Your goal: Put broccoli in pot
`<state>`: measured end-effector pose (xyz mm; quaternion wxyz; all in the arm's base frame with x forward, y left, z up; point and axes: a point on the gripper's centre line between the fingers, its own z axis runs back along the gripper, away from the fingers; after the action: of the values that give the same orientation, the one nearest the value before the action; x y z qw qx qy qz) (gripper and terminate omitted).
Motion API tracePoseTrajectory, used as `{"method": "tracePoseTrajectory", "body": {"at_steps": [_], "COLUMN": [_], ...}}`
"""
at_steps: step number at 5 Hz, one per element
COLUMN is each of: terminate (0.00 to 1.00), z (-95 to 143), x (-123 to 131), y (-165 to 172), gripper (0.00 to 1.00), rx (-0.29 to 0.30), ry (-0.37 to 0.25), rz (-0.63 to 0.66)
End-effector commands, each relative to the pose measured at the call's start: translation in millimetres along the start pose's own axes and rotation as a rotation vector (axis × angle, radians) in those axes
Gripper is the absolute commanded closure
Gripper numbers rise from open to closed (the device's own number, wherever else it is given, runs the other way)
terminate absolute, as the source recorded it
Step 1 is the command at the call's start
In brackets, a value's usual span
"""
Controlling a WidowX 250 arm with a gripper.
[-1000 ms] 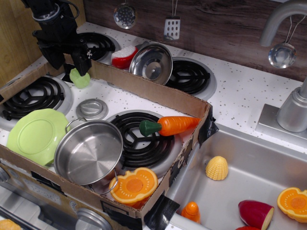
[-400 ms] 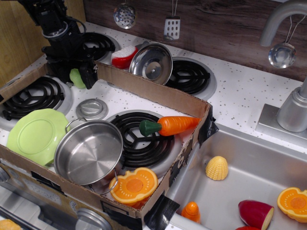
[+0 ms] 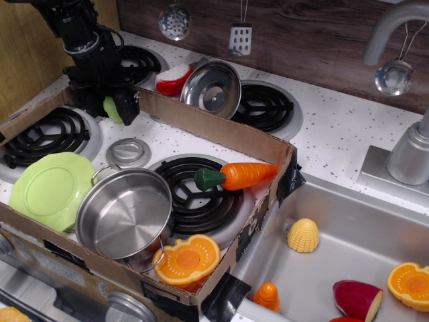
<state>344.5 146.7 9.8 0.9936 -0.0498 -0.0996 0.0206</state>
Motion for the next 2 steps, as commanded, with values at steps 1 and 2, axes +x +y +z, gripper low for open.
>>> {"method": "tracePoseTrajectory", "body": {"at_steps": [1, 2], "terminate": [0.00, 0.00], "z": [23.2, 39.6], "x": [8.6, 7.2], "y": [-4.5, -9.6], "gripper": [1.00, 1.00], "rx": [0.032, 0.042], "ry": [-0.064, -0.097], "rz": [-0.009, -0.015]}}
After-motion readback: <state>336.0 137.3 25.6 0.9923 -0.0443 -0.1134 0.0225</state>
